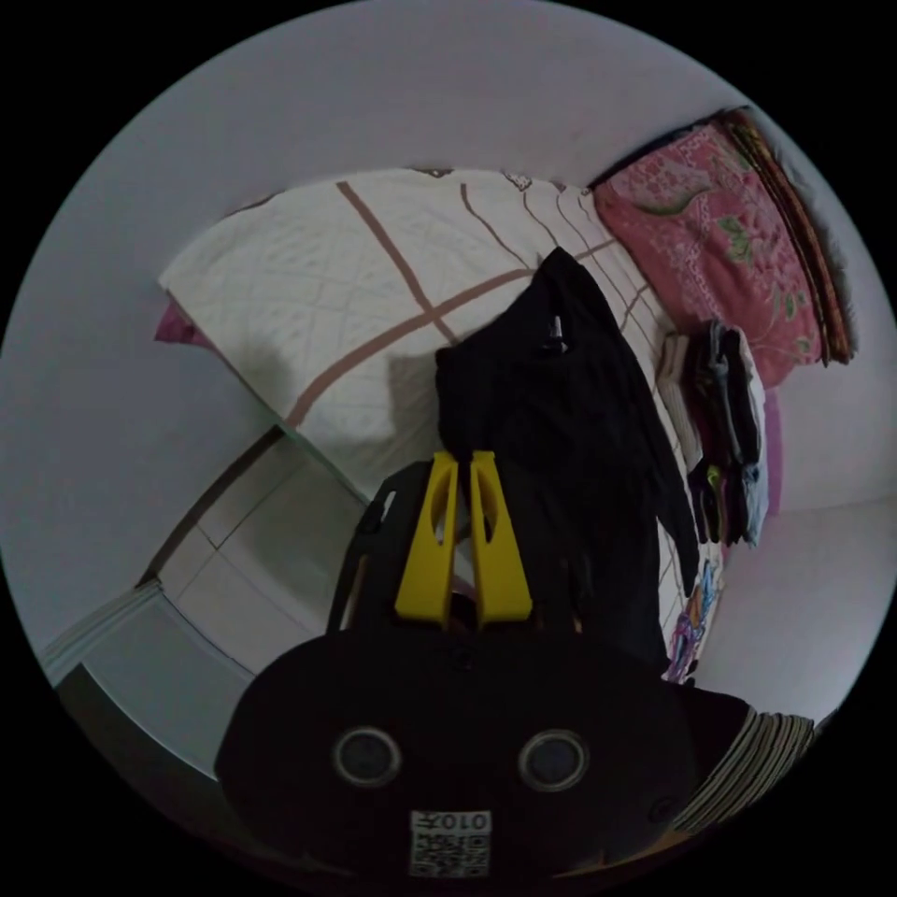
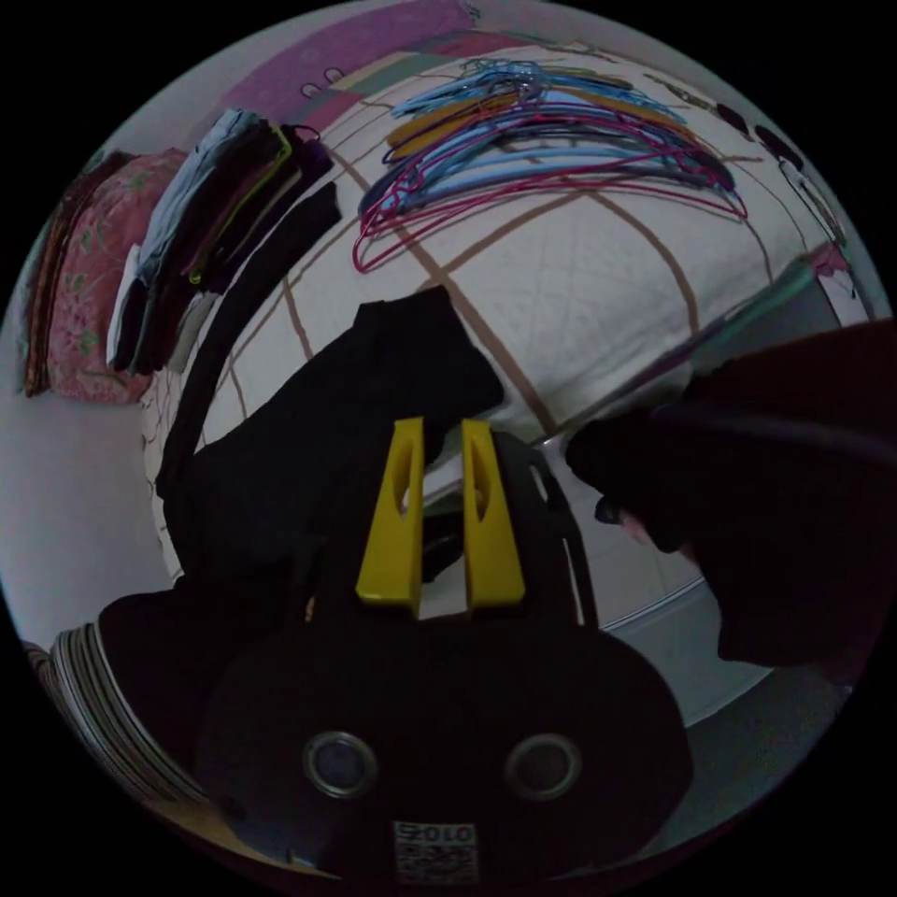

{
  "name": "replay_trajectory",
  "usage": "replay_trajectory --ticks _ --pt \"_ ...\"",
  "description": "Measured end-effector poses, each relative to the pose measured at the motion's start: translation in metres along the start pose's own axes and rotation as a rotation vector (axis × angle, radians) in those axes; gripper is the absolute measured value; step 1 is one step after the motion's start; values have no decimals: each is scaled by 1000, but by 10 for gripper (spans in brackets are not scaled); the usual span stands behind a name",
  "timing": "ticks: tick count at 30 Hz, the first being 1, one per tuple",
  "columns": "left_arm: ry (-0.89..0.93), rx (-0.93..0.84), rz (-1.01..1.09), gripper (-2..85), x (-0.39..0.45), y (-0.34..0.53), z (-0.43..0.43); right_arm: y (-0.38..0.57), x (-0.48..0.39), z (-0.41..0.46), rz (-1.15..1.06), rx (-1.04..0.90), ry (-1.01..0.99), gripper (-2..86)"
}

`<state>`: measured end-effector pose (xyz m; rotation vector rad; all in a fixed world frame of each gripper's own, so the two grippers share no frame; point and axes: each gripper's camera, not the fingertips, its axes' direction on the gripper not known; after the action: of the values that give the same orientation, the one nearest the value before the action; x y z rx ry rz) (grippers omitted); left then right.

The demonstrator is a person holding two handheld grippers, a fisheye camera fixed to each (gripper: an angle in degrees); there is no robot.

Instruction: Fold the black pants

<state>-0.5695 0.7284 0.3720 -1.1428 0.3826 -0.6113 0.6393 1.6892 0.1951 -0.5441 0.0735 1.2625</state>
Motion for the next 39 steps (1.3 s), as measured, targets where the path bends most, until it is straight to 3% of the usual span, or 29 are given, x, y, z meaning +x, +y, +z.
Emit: replay_trajectory --ticks 5,9,15,18,21,26,29,34,39 --pt "19 22 7 8 13 11 -4 -16 -1 -20 42 81 63 47" --pt "-25 16 57 10 31 16 -9 -45 -30 -38 -111 159 115 46" --pt "-116 18 51 5 65 17 -20 -117 -85 -52 -264 238 18 50" --pt "-271 77 -33 0 85 18 -31 -153 -113 -54 -323 251 -26 57" --pt "-193 191 -69 -2 103 16 -47 -188 -134 -51 -329 243 -101 66" --pt "-175 240 123 -3 180 -7 -58 -243 -156 -33 -225 181 -175 88" --pt "-154 243 178 -3 219 -18 -58 -275 -163 -14 -93 103 -216 104" --pt "-146 188 232 -4 274 -30 -47 -314 -168 -1 165 130 -369 111" --pt "-147 142 294 -4 332 -44 -31 -345 -183 1 283 95 -363 102"
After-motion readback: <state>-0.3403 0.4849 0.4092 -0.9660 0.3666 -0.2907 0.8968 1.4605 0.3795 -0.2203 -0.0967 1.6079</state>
